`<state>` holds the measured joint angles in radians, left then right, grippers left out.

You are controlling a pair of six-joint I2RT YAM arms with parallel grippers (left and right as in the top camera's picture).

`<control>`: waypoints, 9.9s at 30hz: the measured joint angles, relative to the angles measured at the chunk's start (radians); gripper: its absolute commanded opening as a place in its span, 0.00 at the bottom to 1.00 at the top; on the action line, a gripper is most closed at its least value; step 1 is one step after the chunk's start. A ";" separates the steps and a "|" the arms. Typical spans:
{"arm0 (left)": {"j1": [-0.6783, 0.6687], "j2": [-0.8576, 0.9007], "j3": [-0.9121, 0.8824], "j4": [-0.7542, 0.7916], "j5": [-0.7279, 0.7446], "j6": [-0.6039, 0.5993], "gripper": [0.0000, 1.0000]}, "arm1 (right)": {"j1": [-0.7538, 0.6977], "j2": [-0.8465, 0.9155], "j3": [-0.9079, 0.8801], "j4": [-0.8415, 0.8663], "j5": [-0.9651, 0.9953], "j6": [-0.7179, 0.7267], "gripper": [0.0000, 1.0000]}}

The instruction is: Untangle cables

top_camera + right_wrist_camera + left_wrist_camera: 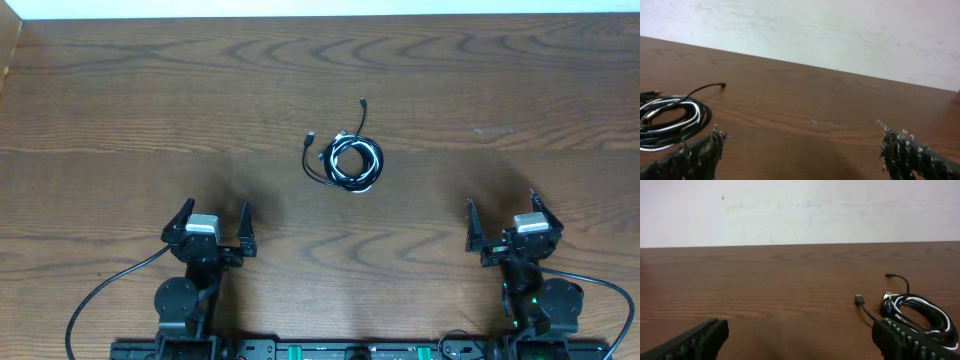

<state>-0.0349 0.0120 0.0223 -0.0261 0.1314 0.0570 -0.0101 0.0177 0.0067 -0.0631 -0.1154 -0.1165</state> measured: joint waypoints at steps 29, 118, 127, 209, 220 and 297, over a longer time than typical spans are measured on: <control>0.000 0.000 0.000 0.000 0.000 0.000 0.98 | 0.000 0.000 0.000 -0.005 0.056 -0.019 0.99; -0.373 1.675 1.230 -0.647 0.130 -0.474 0.61 | 0.000 1.215 1.106 -0.709 -0.432 0.013 0.99; -0.441 1.833 1.230 -0.555 0.101 -0.560 0.50 | 0.000 1.215 1.106 -0.718 -0.417 0.015 0.99; -0.417 1.516 1.235 -0.333 0.048 -1.208 0.07 | 0.161 1.460 1.106 -0.597 -0.226 0.549 0.87; -0.399 1.393 1.235 -0.330 0.054 -1.296 0.08 | 0.149 1.632 1.106 -0.443 -0.369 0.618 0.84; -0.260 1.353 1.235 -0.587 -0.115 -1.269 0.08 | 0.139 1.865 1.113 -0.319 -0.610 0.824 0.01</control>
<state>-0.2951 1.3651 1.2572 -0.6132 0.0166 -1.2118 0.1287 1.8828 1.1194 -0.3824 -0.7258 0.7071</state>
